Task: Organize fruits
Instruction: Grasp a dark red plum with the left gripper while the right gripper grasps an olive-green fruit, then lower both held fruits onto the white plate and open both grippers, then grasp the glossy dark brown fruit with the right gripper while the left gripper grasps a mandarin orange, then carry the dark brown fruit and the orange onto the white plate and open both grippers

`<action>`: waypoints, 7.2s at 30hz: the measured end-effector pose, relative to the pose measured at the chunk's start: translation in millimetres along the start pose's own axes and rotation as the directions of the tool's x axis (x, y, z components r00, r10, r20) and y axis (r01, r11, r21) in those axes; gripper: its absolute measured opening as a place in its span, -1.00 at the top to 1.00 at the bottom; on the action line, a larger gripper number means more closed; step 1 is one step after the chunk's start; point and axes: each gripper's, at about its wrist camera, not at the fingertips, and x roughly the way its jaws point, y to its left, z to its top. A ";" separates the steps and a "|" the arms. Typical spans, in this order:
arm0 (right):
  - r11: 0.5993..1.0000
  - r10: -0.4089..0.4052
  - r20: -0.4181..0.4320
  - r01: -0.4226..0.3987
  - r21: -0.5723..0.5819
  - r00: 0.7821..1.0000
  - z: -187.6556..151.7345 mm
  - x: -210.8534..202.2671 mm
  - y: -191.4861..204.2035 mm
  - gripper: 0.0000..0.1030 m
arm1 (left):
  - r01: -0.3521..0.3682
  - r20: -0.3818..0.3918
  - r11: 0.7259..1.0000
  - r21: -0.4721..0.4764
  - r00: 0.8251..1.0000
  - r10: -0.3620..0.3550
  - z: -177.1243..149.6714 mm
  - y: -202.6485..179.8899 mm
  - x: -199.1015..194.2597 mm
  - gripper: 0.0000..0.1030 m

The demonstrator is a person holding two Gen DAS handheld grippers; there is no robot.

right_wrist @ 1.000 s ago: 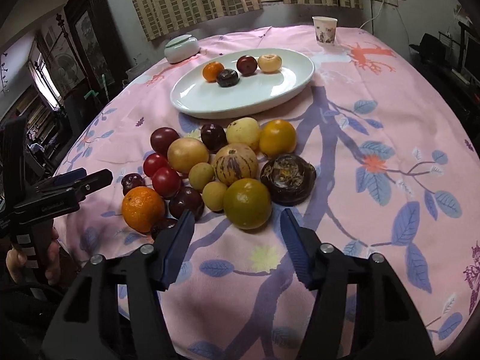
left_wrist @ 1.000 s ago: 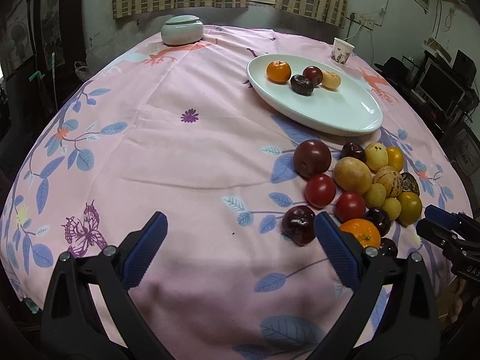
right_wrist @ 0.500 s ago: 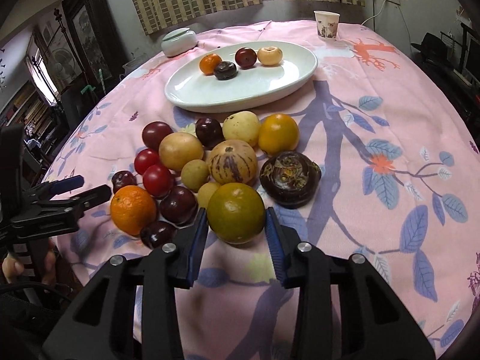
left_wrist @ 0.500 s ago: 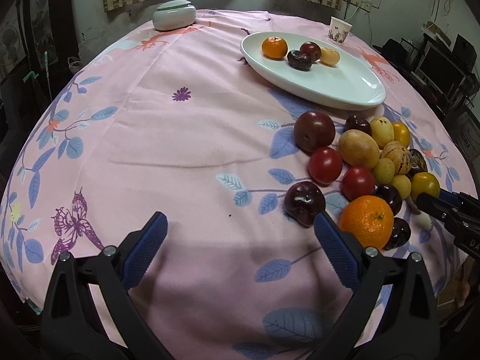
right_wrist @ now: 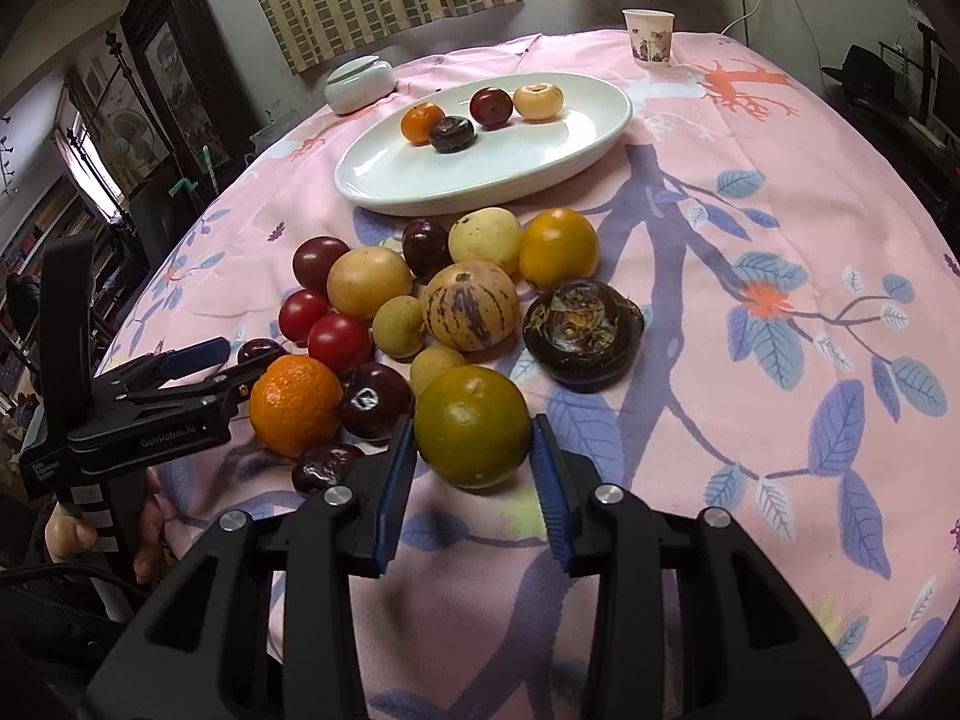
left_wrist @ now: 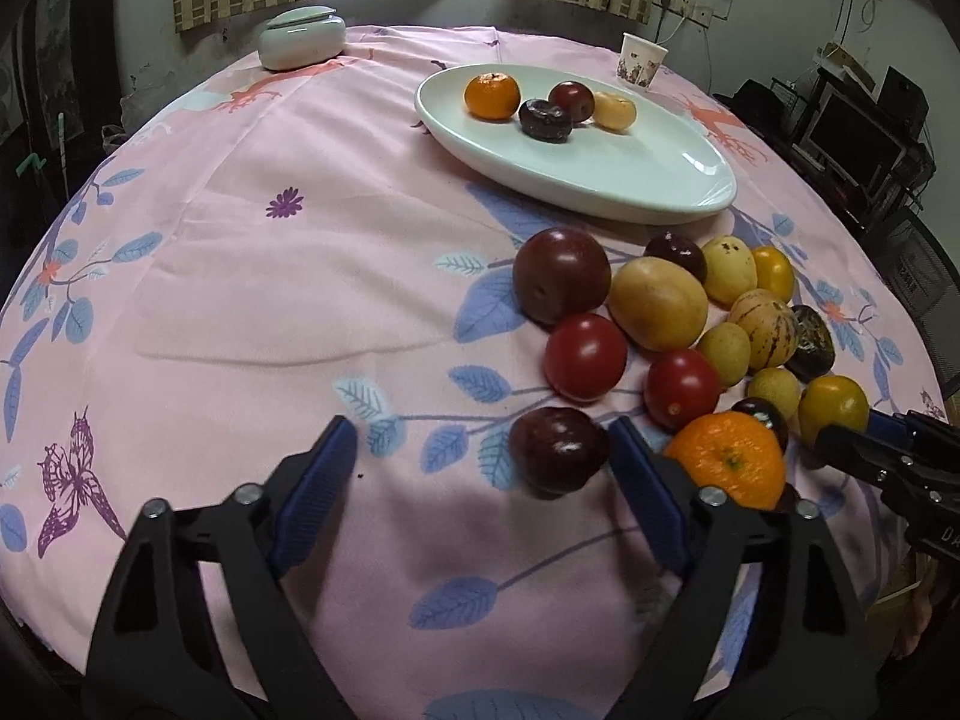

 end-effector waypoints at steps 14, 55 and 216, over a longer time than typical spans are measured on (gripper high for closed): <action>1.000 0.003 0.002 -0.003 -0.009 1.000 -0.1 -2.6 2.3 0.24 | 0.079 -0.006 0.996 -0.033 0.997 -0.079 0.5 -0.3 -13.3 0.36; 0.992 0.000 -0.001 0.000 -0.128 1.000 182.5 63.5 -0.9 0.25 | 0.044 -0.023 0.998 0.038 0.999 -0.043 220.1 -28.1 58.0 0.35; 0.988 -0.147 -0.037 0.145 -0.043 0.988 222.3 131.4 -51.8 0.03 | 0.020 -0.102 0.999 0.025 0.995 -0.017 208.3 -8.3 111.0 0.11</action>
